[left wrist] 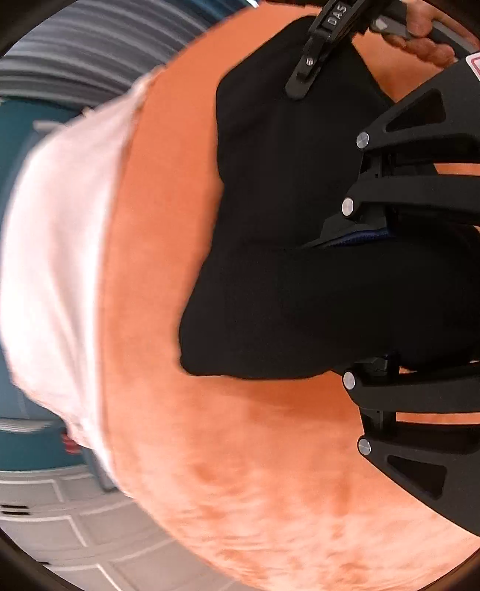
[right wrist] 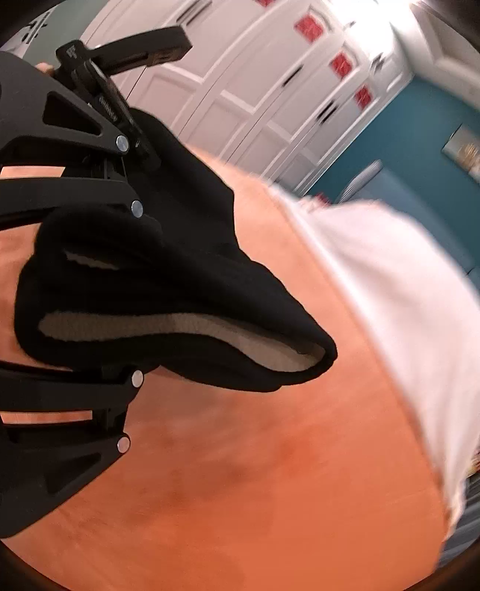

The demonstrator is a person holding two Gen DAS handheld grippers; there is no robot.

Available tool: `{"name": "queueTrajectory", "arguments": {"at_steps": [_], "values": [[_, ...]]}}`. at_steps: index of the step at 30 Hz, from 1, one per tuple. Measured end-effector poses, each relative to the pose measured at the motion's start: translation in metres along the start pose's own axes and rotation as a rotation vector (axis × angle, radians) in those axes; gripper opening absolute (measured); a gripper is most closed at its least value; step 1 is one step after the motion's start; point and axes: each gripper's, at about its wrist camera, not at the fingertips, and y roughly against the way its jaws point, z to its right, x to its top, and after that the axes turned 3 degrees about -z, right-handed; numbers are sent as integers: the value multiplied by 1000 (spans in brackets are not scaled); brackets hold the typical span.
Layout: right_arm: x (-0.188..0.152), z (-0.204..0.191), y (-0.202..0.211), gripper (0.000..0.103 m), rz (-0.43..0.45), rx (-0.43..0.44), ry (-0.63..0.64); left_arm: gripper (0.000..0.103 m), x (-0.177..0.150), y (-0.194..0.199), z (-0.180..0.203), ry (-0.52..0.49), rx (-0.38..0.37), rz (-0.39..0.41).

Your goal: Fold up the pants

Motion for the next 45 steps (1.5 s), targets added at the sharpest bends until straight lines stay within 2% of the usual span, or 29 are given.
{"name": "queueTrajectory", "arguments": {"at_steps": [1,3,4,5,7,8,9,10,12,13,15,16,17,18,20,21,22,24,25,27,30,32,33,35,39,41,45], "values": [[-8,11,-6,59,-8,6,-16,61,-11,-8,-8,23,-1,-1],[-14,25,1,59,14,82,-26,71,-15,-5,-25,73,-13,23],[-14,25,9,62,13,67,-39,70,-17,3,-36,94,-20,34],[-13,25,19,65,16,19,-51,69,-19,20,-46,101,10,55],[-10,19,54,68,104,-73,-45,64,-18,57,-57,93,105,136],[-8,3,90,68,239,-124,9,64,-11,80,-60,84,171,191],[-3,-11,108,58,293,-99,60,64,0,100,-59,77,193,239],[6,-31,118,46,305,-70,116,64,12,114,-53,82,193,270],[19,-68,116,38,304,-49,208,68,36,120,-37,97,168,283],[27,-89,103,31,291,-27,250,76,51,113,-26,119,145,275],[38,-106,68,29,244,-14,265,86,66,83,-9,153,101,231],[42,-106,45,29,217,-10,250,86,71,67,-2,163,90,200],[46,-100,24,29,191,9,235,86,76,31,5,160,74,131],[49,-94,5,29,168,7,216,86,76,12,9,148,91,92],[53,-71,-28,30,125,-82,190,87,67,-43,11,109,175,12],[51,-54,-43,27,110,-109,181,96,61,-62,6,88,192,-7],[49,-40,-52,18,97,-103,181,98,51,-77,-5,104,132,3],[44,-16,-53,3,133,-41,152,98,44,-74,-27,225,-2,47],[43,-10,-51,0,148,1,132,98,41,-78,-32,230,-36,47],[42,4,-55,0,150,41,90,98,36,-79,-34,238,-55,56],[48,3,-57,0,123,20,83,98,40,-72,-29,215,10,42],[53,-5,-50,0,74,-8,71,98,41,-52,-21,192,49,12],[56,-16,-42,0,38,-55,80,94,39,-36,-17,169,82,11],[52,-46,-12,6,35,-136,140,94,26,4,-6,100,136,26],[-7,-100,69,7,77,-335,313,94,-25,81,11,-15,212,15],[-34,-114,99,7,78,-362,321,94,-49,117,17,-11,196,-5],[-75,-146,145,7,93,-398,348,94,-83,172,30,-33,212,18]]}}
